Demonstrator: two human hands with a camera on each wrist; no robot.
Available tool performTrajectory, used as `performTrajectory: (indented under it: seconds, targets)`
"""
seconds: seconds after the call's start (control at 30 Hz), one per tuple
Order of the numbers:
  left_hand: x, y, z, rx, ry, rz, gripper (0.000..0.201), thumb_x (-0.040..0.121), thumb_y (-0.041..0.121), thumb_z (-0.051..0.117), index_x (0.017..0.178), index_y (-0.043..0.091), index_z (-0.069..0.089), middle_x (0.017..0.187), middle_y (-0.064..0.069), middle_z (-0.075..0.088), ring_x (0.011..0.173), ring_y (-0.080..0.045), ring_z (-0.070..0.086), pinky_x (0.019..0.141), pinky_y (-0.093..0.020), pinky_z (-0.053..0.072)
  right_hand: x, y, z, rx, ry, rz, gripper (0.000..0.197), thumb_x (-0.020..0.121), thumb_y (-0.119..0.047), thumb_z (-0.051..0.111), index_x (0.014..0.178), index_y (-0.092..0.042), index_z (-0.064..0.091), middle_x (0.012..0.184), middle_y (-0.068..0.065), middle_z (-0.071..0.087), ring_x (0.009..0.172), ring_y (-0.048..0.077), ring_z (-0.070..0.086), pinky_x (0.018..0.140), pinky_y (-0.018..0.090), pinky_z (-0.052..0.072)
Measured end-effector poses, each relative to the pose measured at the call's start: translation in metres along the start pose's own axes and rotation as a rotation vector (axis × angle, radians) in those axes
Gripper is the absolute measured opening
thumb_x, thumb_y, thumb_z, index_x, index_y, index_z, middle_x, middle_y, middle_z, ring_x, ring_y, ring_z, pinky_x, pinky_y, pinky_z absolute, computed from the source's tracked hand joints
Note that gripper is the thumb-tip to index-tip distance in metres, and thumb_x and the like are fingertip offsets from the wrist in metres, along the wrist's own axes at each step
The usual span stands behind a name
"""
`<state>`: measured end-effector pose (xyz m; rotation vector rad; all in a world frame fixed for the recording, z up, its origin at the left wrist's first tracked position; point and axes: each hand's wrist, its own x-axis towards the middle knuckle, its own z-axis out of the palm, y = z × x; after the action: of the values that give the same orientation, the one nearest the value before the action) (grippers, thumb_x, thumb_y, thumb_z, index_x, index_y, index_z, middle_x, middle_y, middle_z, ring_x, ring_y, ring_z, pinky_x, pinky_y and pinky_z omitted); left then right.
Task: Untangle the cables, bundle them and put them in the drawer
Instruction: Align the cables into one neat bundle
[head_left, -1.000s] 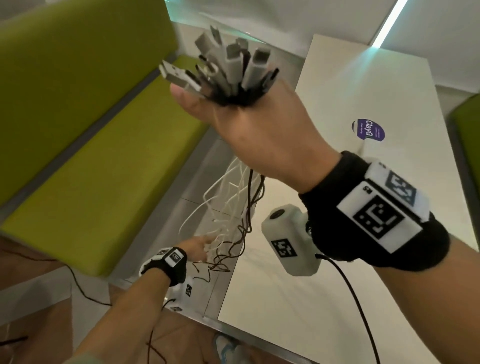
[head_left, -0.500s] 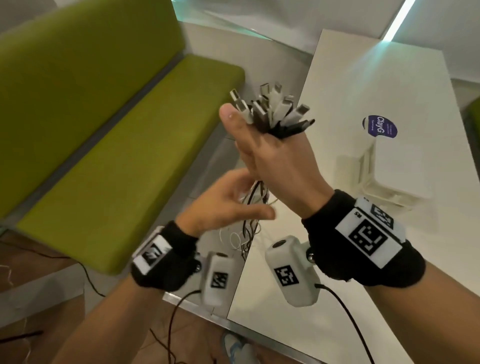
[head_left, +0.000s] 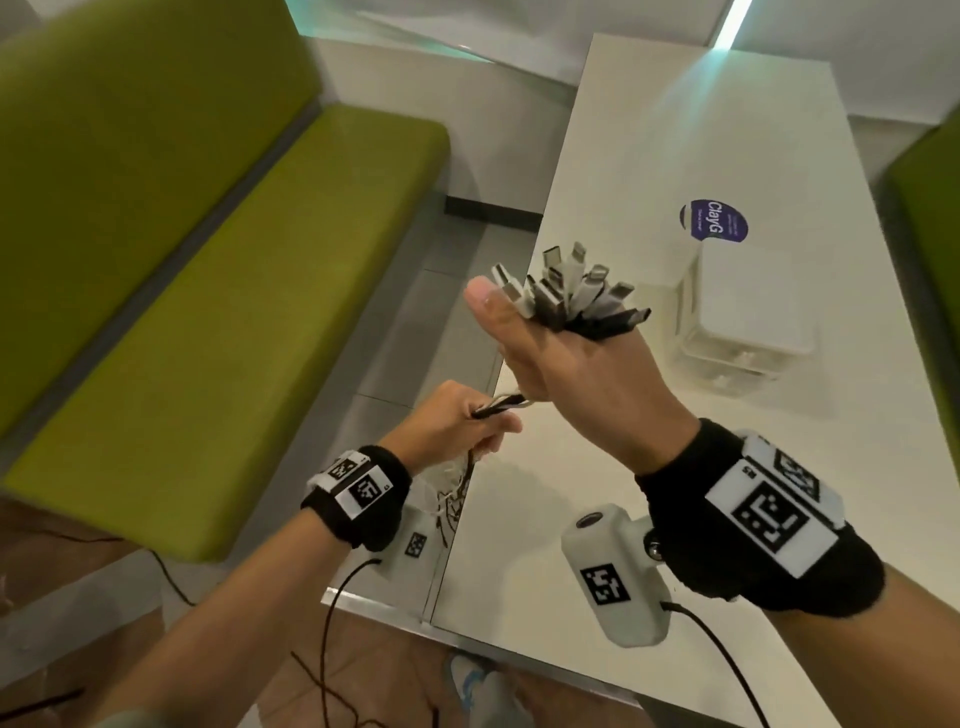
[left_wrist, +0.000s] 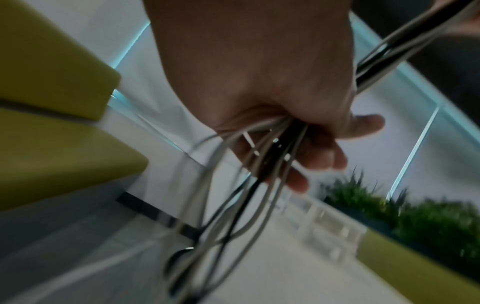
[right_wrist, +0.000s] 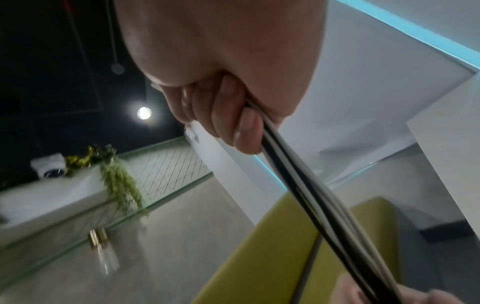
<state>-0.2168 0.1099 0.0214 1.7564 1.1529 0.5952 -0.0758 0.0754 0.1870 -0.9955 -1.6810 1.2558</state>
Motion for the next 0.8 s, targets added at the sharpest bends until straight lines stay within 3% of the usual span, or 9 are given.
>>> performTrajectory:
  seconds: [0.07, 0.17, 0.23, 0.33, 0.43, 0.57, 0.67, 0.73, 0.8]
  targets:
    - [-0.002, -0.01, -0.001, -0.001, -0.039, -0.083, 0.049, 0.086, 0.048, 0.063, 0.046, 0.021, 0.056, 0.045, -0.002, 0.056, 0.044, -0.017, 0.049, 0.057, -0.037, 0.046, -0.002, 0.004, -0.004, -0.012, -0.002, 0.017, 0.058, 0.098, -0.017, 0.055, 0.046, -0.038, 0.039, 0.041, -0.021, 0.044, 0.049, -0.007, 0.051, 0.062, 0.005, 0.037]
    - [-0.003, -0.022, -0.004, 0.075, -0.072, -0.192, 0.053, 0.082, 0.053, 0.067, 0.046, 0.017, 0.057, 0.047, -0.002, 0.055, 0.044, -0.016, 0.045, 0.052, -0.03, 0.038, -0.006, 0.009, -0.002, -0.064, -0.019, 0.01, 0.04, 0.1, -0.02, 0.051, 0.066, -0.04, 0.043, 0.054, -0.025, 0.041, 0.059, -0.015, 0.051, 0.067, 0.003, 0.037]
    - [-0.003, -0.029, -0.011, 0.178, -0.108, -0.253, 0.054, 0.073, 0.063, 0.07, 0.05, 0.016, 0.058, 0.049, 0.0, 0.056, 0.046, -0.017, 0.047, 0.052, -0.032, 0.038, -0.008, 0.011, -0.001, -0.034, -0.019, 0.028, 0.051, 0.099, -0.018, 0.052, 0.053, -0.039, 0.047, 0.048, -0.022, 0.041, 0.054, -0.009, 0.051, 0.063, 0.005, 0.036]
    - [0.003, -0.023, -0.025, 0.336, -0.268, -0.333, 0.032, 0.065, 0.049, 0.083, 0.074, 0.022, 0.068, 0.074, 0.004, 0.071, 0.068, -0.016, 0.064, 0.073, -0.039, 0.054, -0.007, 0.016, -0.004, 0.033, 0.034, 0.032, 0.062, 0.097, -0.016, 0.057, 0.038, -0.031, 0.043, 0.038, -0.016, 0.039, 0.043, 0.003, 0.043, 0.055, 0.008, 0.033]
    - [0.011, 0.013, -0.029, 0.327, -0.402, -0.25, 0.076, 0.06, 0.037, 0.09, 0.127, 0.029, 0.054, 0.13, 0.012, 0.06, 0.117, -0.005, 0.053, 0.106, -0.034, 0.04, -0.004, 0.024, -0.009, 0.066, 0.073, 0.04, 0.052, 0.096, -0.017, 0.059, 0.049, -0.031, 0.04, 0.04, -0.017, 0.04, 0.044, 0.001, 0.043, 0.055, 0.008, 0.033]
    - [0.015, 0.064, -0.007, -0.135, -0.28, -0.019, 0.077, 0.07, 0.007, 0.082, 0.134, 0.023, 0.041, 0.128, 0.02, 0.051, 0.122, 0.008, 0.049, 0.1, -0.014, 0.039, -0.006, 0.035, -0.02, 0.045, 0.143, 0.092, 0.047, 0.094, -0.021, 0.061, 0.052, -0.032, 0.043, 0.043, -0.022, 0.045, 0.049, -0.005, 0.046, 0.06, 0.008, 0.036]
    - [0.019, 0.084, 0.032, -0.184, -0.152, 0.04, 0.018, 0.087, -0.001, 0.065, 0.094, 0.015, 0.066, 0.075, 0.014, 0.062, 0.066, 0.001, 0.057, 0.064, -0.021, 0.045, -0.015, 0.043, -0.034, 0.05, 0.224, 0.136, 0.045, 0.094, -0.029, 0.061, 0.053, -0.027, 0.044, 0.044, -0.018, 0.043, 0.05, -0.002, 0.043, 0.06, 0.009, 0.036]
    - [0.022, 0.085, 0.055, -0.145, -0.101, 0.057, 0.043, 0.09, 0.0, 0.057, 0.061, 0.032, 0.062, 0.052, 0.016, 0.055, 0.049, -0.001, 0.042, 0.055, -0.021, 0.035, -0.024, 0.05, -0.047, 0.058, 0.226, 0.18, 0.048, 0.094, -0.035, 0.061, 0.051, -0.025, 0.042, 0.046, -0.013, 0.038, 0.048, 0.007, 0.042, 0.06, 0.023, 0.043]
    - [0.024, 0.078, 0.071, -0.09, -0.085, 0.073, 0.046, 0.088, 0.01, 0.059, 0.051, 0.036, 0.064, 0.053, 0.009, 0.06, 0.048, -0.005, 0.048, 0.055, -0.022, 0.04, -0.039, 0.059, -0.06, 0.069, 0.206, 0.204, 0.056, 0.093, -0.04, 0.06, 0.044, -0.027, 0.039, 0.043, -0.009, 0.035, 0.043, 0.013, 0.038, 0.057, 0.037, 0.039]
